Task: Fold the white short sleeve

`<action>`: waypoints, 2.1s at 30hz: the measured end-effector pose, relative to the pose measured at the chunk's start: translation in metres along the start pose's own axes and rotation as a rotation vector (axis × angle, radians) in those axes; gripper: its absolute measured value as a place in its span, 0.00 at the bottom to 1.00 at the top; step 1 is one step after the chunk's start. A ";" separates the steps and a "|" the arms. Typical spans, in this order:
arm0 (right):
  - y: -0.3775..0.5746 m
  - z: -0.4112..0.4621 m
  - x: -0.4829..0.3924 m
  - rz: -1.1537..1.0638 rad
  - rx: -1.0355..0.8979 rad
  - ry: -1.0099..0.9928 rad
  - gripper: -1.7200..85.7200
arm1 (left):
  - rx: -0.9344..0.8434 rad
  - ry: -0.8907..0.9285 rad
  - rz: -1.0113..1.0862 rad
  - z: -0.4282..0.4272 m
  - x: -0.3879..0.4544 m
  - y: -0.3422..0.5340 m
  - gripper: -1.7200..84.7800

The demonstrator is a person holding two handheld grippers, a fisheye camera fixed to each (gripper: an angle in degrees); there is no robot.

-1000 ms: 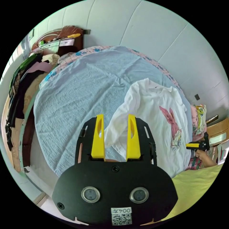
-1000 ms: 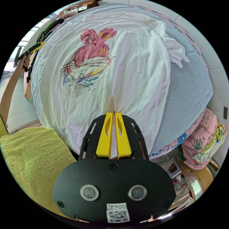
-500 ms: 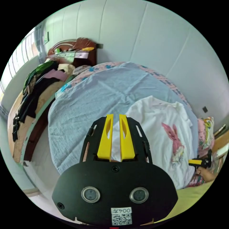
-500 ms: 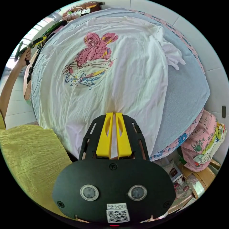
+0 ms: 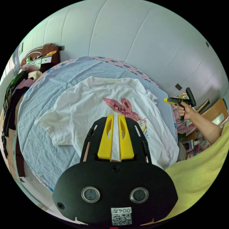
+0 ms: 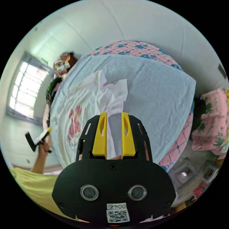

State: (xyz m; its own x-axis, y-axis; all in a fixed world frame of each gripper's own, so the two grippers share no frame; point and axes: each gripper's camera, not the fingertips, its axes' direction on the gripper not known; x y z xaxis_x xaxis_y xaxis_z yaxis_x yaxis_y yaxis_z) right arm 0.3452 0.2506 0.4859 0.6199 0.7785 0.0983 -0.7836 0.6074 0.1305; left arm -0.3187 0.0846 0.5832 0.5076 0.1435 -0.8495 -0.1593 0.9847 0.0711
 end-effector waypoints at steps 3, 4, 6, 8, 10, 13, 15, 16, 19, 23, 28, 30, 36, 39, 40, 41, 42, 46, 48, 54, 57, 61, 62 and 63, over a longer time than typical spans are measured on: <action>-0.029 0.020 0.030 0.104 -0.062 -0.026 0.15 | -0.090 -0.020 0.134 0.049 0.049 -0.068 0.04; -0.032 0.025 0.040 0.152 -0.085 -0.054 0.15 | -0.120 -0.016 0.165 0.069 0.066 -0.095 0.04; -0.029 0.029 0.054 0.219 -0.082 -0.130 0.15 | -0.171 -0.010 0.203 0.102 0.092 -0.135 0.05; -0.027 0.035 0.068 0.276 -0.087 -0.219 0.15 | -0.219 -0.048 0.248 0.134 0.118 -0.171 0.05; -0.027 0.048 0.080 0.298 -0.122 -0.300 0.09 | -0.283 -0.099 0.299 0.175 0.146 -0.215 0.05; -0.028 0.044 0.069 0.190 -0.105 -0.323 0.04 | -0.315 -0.164 0.249 0.212 0.158 -0.262 0.05; -0.016 0.030 0.039 0.050 -0.062 -0.272 0.04 | -0.322 -0.221 0.186 0.226 0.158 -0.286 0.05; -0.002 0.023 0.017 -0.038 -0.053 -0.233 0.04 | -0.347 -0.271 0.151 0.237 0.158 -0.299 0.05; 0.039 0.023 -0.018 -0.189 -0.077 -0.177 0.08 | -0.442 -0.289 0.128 0.267 0.160 -0.322 0.05; 0.058 0.012 0.002 -0.170 -0.020 -0.089 0.12 | -0.484 -0.291 0.134 0.291 0.171 -0.339 0.05; 0.011 0.007 0.065 -0.068 0.004 -0.189 0.12 | -0.488 -0.273 0.197 0.311 0.193 -0.361 0.04; -0.004 0.020 0.071 -0.066 -0.036 -0.196 0.11 | -0.483 -0.252 0.173 0.315 0.194 -0.368 0.04; -0.003 0.051 0.019 -0.244 -0.065 0.075 0.11 | -0.469 -0.218 0.134 0.330 0.203 -0.388 0.03; 0.011 0.061 -0.004 -0.281 -0.035 0.186 0.11 | -0.473 -0.202 0.120 0.337 0.206 -0.398 0.03; 0.016 0.064 -0.013 -0.296 -0.029 0.222 0.12 | -0.471 -0.193 0.108 0.339 0.206 -0.401 0.03; 0.019 0.066 -0.017 -0.303 -0.026 0.239 0.12 | -0.469 -0.190 0.104 0.340 0.207 -0.403 0.03; 0.022 0.068 -0.023 -0.311 -0.018 0.265 0.12 | -0.464 -0.185 0.098 0.342 0.207 -0.406 0.03; 0.025 0.075 -0.041 -0.317 -0.014 0.340 0.11 | -0.458 -0.190 0.110 0.350 0.214 -0.415 0.03; 0.023 0.076 -0.048 -0.330 -0.044 0.310 0.09 | -0.460 -0.193 0.116 0.353 0.216 -0.419 0.03; 0.011 0.077 -0.051 -0.311 -0.103 0.262 0.08 | -0.452 -0.174 0.101 0.360 0.216 -0.430 0.03; 0.004 0.068 -0.063 -0.387 -0.122 0.271 0.03 | -0.448 -0.172 0.101 0.363 0.216 -0.433 0.03; -0.023 0.013 -0.087 -0.526 0.049 0.458 0.02 | -0.440 -0.176 0.103 0.365 0.217 -0.437 0.03; -0.029 0.007 -0.088 -0.541 0.062 0.473 0.01 | -0.438 -0.177 0.103 0.366 0.217 -0.437 0.03; -0.041 0.002 -0.086 -0.558 0.059 0.480 0.01 | -0.436 -0.177 0.103 0.366 0.217 -0.438 0.03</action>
State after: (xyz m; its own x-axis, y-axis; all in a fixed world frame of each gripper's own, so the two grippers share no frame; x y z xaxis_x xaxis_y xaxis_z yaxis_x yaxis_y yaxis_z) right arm 0.3245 0.1584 0.4739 0.8284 0.3475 -0.4394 -0.3447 0.9345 0.0891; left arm 0.1710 -0.2792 0.5593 0.6011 0.2903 -0.7446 -0.5374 0.8364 -0.1078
